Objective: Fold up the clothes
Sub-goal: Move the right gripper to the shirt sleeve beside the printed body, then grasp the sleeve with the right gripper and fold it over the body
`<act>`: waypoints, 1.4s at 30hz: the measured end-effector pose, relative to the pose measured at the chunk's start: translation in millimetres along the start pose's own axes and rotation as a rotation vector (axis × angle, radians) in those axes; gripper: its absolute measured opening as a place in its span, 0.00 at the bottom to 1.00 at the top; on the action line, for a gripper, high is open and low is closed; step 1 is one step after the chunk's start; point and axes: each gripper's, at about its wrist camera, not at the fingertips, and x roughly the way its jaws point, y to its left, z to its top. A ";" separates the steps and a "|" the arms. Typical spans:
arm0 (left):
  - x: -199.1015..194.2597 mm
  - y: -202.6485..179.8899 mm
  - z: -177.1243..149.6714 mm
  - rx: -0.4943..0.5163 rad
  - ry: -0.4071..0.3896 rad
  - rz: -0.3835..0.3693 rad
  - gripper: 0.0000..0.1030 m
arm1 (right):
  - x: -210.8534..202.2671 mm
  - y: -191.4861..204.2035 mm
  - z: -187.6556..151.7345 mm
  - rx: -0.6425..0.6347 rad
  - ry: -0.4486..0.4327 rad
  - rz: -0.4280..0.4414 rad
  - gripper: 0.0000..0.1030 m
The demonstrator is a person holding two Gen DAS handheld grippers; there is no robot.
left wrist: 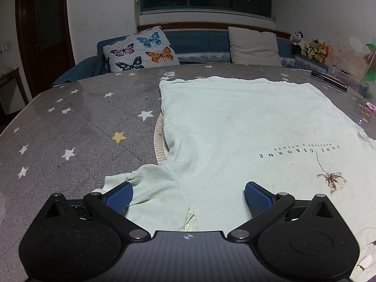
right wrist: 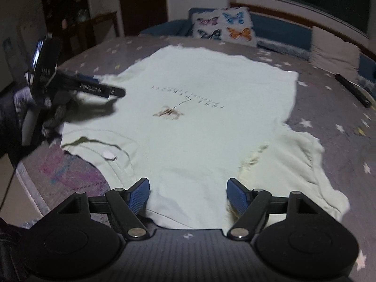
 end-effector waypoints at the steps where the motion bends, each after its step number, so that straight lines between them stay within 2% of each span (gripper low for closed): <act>1: -0.1 -0.1 0.2 0.000 0.001 0.000 1.00 | -4.6 -4.4 -2.3 0.021 -0.015 -0.013 0.72; 6: -7.4 -1.2 2.9 -0.008 0.001 -0.008 1.00 | -20.5 -31.1 -6.4 0.140 -0.074 -0.041 0.72; 10: -18.2 -8.1 3.6 0.008 -0.011 -0.016 1.00 | -19.5 -54.2 -1.4 0.186 -0.115 -0.094 0.72; 17: -32.2 -26.7 0.8 0.013 -0.015 -0.045 1.00 | 4.0 -88.1 -4.8 0.280 -0.098 -0.155 0.72; 21: -40.2 -42.7 0.2 0.036 -0.018 -0.075 1.00 | -10.6 -98.5 -16.1 0.327 -0.137 -0.191 0.72; 25: -45.5 -66.5 1.2 0.071 -0.022 -0.129 1.00 | -25.2 -108.0 -27.6 0.381 -0.159 -0.289 0.71; 27: -45.6 -80.0 0.5 0.090 -0.020 -0.155 1.00 | -30.2 -115.5 -35.9 0.439 -0.159 -0.330 0.68; 29: -45.0 -93.1 -0.7 0.106 -0.016 -0.182 1.00 | -30.3 -122.2 -42.7 0.487 -0.152 -0.325 0.60; 33: -42.5 -118.6 -4.3 0.147 0.000 -0.223 1.00 | -26.0 -126.8 -50.0 0.525 -0.149 -0.315 0.51; 42: -43.1 -166.2 1.3 0.239 -0.008 -0.302 1.00 | -27.2 -130.7 -57.1 0.578 -0.179 -0.291 0.18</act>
